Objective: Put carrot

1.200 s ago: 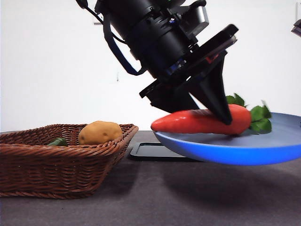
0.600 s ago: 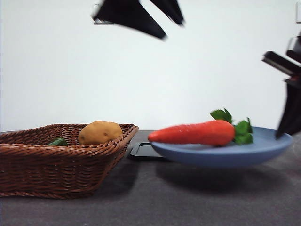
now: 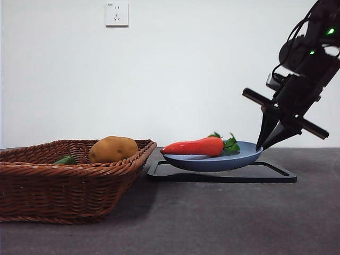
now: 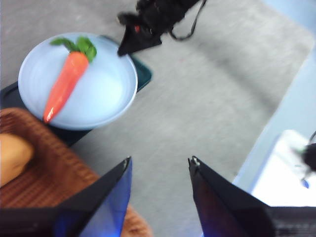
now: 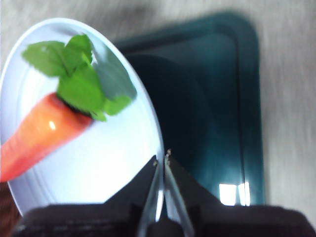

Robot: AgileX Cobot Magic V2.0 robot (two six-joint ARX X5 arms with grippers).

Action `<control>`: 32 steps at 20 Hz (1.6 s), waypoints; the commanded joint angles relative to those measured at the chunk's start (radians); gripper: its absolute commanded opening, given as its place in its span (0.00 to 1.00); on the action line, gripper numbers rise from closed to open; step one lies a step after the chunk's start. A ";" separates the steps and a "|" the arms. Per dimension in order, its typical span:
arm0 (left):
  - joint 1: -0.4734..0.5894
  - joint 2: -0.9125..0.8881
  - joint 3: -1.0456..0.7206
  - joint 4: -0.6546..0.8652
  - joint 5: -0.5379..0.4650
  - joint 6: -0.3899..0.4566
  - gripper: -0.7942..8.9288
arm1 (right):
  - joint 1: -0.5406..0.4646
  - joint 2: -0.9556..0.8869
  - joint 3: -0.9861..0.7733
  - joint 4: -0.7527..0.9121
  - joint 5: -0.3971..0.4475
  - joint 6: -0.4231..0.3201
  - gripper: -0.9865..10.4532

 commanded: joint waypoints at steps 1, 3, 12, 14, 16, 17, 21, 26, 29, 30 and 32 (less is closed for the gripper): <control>-0.004 0.009 0.021 0.009 -0.029 -0.002 0.30 | 0.000 0.046 0.041 0.002 -0.005 0.014 0.09; -0.004 0.010 0.021 0.020 -0.031 0.001 0.30 | -0.005 0.061 0.042 0.001 0.005 0.013 0.09; -0.004 0.017 0.021 0.196 -0.061 0.051 0.29 | -0.008 0.022 0.042 -0.026 0.018 -0.028 0.22; -0.004 0.024 0.021 0.267 -0.089 0.092 0.29 | -0.008 -0.039 0.042 -0.051 0.022 -0.047 0.22; -0.004 0.024 0.021 0.349 -0.151 0.116 0.29 | -0.007 -0.114 0.042 -0.092 0.023 -0.080 0.22; -0.004 0.024 0.021 0.399 -0.187 0.116 0.29 | -0.005 -0.150 0.042 -0.114 0.026 -0.094 0.22; 0.002 0.024 0.021 0.565 -0.379 0.117 0.29 | 0.035 -0.307 0.041 -0.232 0.134 -0.167 0.14; 0.062 0.024 0.021 0.550 -0.392 0.132 0.09 | 0.158 -0.477 0.041 -0.293 0.239 -0.215 0.09; 0.138 0.024 0.021 0.460 -0.392 0.136 0.09 | 0.266 -0.562 0.037 -0.343 0.374 -0.236 0.09; 0.168 0.023 0.021 0.425 -0.389 0.136 0.09 | 0.295 -0.591 0.027 -0.344 0.411 -0.238 0.09; 0.234 0.017 0.017 0.336 -0.352 0.136 0.09 | 0.353 -0.661 -0.008 -0.341 0.474 -0.240 0.09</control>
